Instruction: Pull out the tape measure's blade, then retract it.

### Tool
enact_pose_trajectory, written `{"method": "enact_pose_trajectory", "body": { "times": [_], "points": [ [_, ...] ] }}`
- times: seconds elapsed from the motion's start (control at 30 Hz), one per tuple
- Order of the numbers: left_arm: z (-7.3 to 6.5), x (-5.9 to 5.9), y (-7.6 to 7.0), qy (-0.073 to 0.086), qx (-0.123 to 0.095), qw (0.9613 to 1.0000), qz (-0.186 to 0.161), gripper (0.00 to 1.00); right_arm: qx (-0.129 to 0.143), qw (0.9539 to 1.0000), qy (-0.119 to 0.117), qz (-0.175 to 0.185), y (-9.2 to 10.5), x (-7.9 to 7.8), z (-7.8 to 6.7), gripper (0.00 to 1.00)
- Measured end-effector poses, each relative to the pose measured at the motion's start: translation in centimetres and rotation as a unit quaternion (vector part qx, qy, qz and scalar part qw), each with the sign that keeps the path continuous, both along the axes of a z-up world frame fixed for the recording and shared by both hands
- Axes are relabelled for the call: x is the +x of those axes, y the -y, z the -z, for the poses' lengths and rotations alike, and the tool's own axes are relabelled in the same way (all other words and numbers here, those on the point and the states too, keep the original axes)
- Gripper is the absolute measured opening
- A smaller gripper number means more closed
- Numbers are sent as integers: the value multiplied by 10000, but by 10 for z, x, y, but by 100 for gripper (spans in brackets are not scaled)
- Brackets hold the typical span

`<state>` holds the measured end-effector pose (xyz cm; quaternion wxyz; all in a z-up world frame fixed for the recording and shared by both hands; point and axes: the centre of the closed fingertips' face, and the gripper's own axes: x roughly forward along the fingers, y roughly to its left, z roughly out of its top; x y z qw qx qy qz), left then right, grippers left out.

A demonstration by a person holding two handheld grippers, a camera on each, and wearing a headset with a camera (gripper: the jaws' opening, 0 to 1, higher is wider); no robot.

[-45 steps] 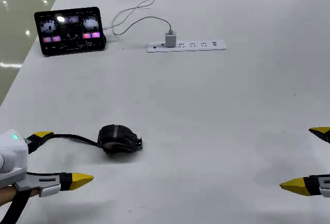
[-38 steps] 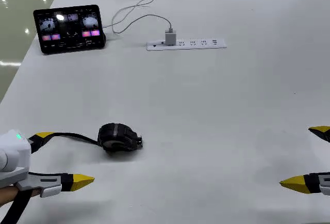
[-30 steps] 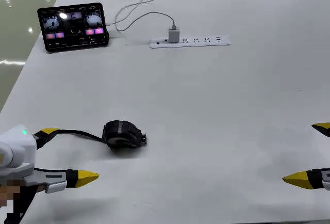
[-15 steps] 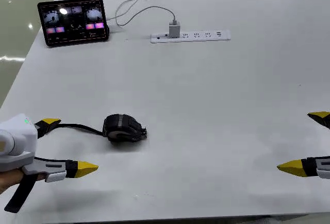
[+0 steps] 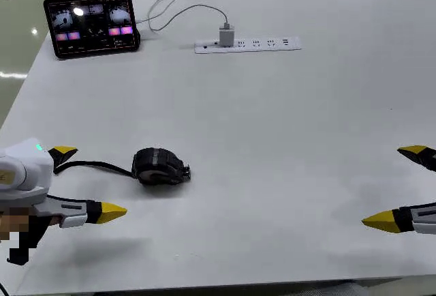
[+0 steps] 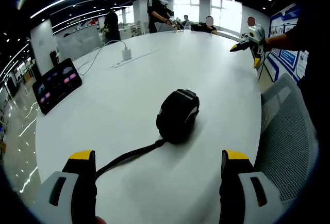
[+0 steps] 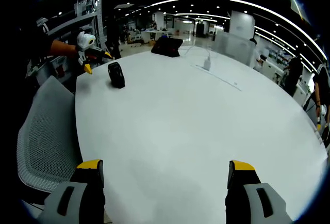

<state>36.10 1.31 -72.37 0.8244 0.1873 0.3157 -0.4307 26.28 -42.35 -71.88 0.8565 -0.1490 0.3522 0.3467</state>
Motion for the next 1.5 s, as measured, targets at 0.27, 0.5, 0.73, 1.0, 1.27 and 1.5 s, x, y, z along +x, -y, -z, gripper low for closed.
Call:
{"method": "enact_pose_trajectory", "body": {
  "times": [0.27, 0.5, 0.73, 1.0, 1.27, 1.5],
  "points": [
    [-3, 0, 9, -52, 37, 9995, 325, 99, -11, 9999, -77, -88, -7, 9, 0, 99],
    [6, 3, 15, -37, 275, 9976, 638, 99, 147, 9996, -88, -241, -25, 10, -8, 99],
    [13, 0, 23, -219, 416, 9947, 910, 99, 250, 9991, -126, -333, -31, 13, -8, 99],
    [14, 4, 31, -264, 871, 9861, 1388, 97, 145, 9986, -97, -502, -36, 23, -6, 99],
    [12, 15, 45, -137, 1201, 9755, 1840, 95, 56, 9977, -77, -666, -44, 36, -5, 99],
    [16, 15, 56, -172, 1377, 9663, 2167, 91, 30, 9969, -104, -780, -51, 43, 0, 99]
  ]
}}
